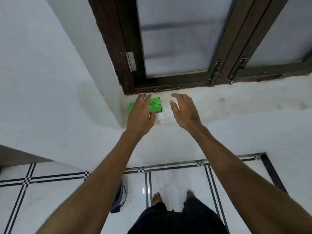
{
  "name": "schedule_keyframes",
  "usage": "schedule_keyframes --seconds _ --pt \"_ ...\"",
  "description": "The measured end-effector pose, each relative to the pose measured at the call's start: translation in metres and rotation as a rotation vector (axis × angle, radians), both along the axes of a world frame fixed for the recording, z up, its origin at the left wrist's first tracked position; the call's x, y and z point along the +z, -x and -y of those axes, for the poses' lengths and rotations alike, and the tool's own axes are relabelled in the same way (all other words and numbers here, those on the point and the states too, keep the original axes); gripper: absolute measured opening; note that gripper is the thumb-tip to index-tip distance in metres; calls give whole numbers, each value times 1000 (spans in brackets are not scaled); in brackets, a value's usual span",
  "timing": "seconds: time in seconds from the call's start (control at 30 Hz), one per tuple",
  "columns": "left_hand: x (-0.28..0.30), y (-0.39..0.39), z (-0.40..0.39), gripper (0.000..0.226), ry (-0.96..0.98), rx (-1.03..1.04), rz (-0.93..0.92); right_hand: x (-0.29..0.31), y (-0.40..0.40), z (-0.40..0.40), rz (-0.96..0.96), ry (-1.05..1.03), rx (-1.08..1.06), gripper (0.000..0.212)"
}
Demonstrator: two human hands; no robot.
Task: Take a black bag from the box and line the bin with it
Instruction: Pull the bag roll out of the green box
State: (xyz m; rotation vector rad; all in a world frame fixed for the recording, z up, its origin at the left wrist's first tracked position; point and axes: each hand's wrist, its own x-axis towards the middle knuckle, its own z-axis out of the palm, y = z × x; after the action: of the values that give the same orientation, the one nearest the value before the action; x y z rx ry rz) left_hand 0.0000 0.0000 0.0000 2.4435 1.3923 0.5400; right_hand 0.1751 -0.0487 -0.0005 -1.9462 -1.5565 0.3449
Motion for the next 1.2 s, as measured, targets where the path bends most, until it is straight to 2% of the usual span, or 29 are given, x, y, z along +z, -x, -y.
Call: schedule_keyframes --seconds 0.13,0.27,0.37,0.47,0.7,0.9,0.97,1.07,1.2 --pt "-18 -18 -28 66 105 53 -42 -18 -4 -29 -145 117 4 39" --pt "-32 -30 -51 61 38 106 -72 -33 -13 -59 -274 156 -31 37" --pt "-38 -32 -56 57 45 135 -145 -39 -18 -70 -392 219 45 37" --pt "-40 -32 -47 62 20 148 -185 -44 -27 -78 -474 254 153 36" --pt "-35 -35 -47 76 178 102 -93 -44 -55 -86 -781 425 316 20" --pt "-31 -30 -47 72 256 -33 -1 -42 -69 -82 -808 486 321 38" --pt "-32 -27 -48 72 257 -57 25 -39 -67 -82 -792 488 313 37" --pt "-36 -23 -48 69 255 -100 9 -38 -56 -79 -618 464 283 33" --pt "-35 -22 -47 68 237 -138 11 -38 -47 -73 -364 339 89 17"
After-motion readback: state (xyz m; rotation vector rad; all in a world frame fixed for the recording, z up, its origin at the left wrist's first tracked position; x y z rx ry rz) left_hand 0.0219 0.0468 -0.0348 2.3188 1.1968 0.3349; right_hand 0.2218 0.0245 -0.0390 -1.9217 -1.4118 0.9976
